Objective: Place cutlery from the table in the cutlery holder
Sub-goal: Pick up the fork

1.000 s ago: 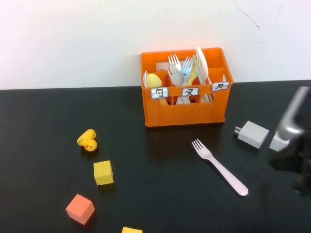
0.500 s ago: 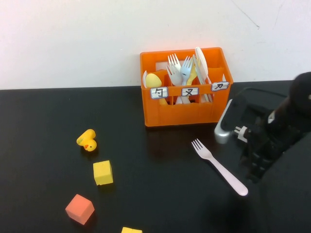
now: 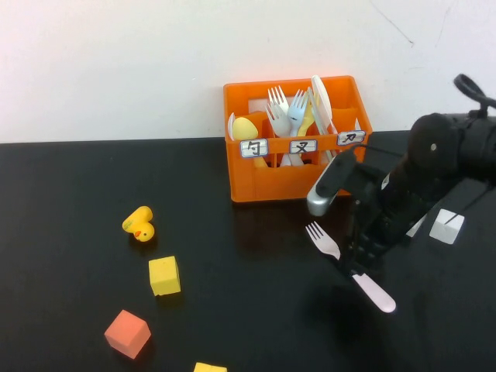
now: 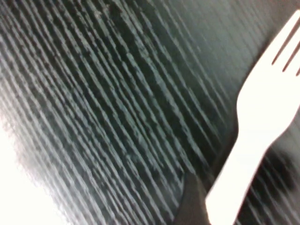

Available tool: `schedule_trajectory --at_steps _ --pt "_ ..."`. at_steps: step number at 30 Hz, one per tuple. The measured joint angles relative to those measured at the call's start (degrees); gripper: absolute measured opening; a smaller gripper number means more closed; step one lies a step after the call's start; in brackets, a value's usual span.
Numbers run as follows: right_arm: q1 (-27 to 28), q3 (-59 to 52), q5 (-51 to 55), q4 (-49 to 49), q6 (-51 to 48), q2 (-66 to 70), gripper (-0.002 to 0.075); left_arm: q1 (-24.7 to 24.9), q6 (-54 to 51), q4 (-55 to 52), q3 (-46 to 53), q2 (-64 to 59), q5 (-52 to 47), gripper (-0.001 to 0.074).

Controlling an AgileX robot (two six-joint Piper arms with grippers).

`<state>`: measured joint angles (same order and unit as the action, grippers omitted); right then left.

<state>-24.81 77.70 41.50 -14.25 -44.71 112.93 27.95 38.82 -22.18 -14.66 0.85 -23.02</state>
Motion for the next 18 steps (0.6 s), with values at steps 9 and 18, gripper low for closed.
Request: schedule_trajectory --at_steps 9,18 --pt "-3.9 0.6 -2.2 3.2 0.1 2.9 0.0489 0.0 0.1 -1.1 0.3 0.0 0.2 -0.0001" --pt "-7.4 0.9 -2.1 6.8 0.9 3.1 0.0259 0.0 1.7 -1.7 0.3 0.0 0.2 -0.0001"
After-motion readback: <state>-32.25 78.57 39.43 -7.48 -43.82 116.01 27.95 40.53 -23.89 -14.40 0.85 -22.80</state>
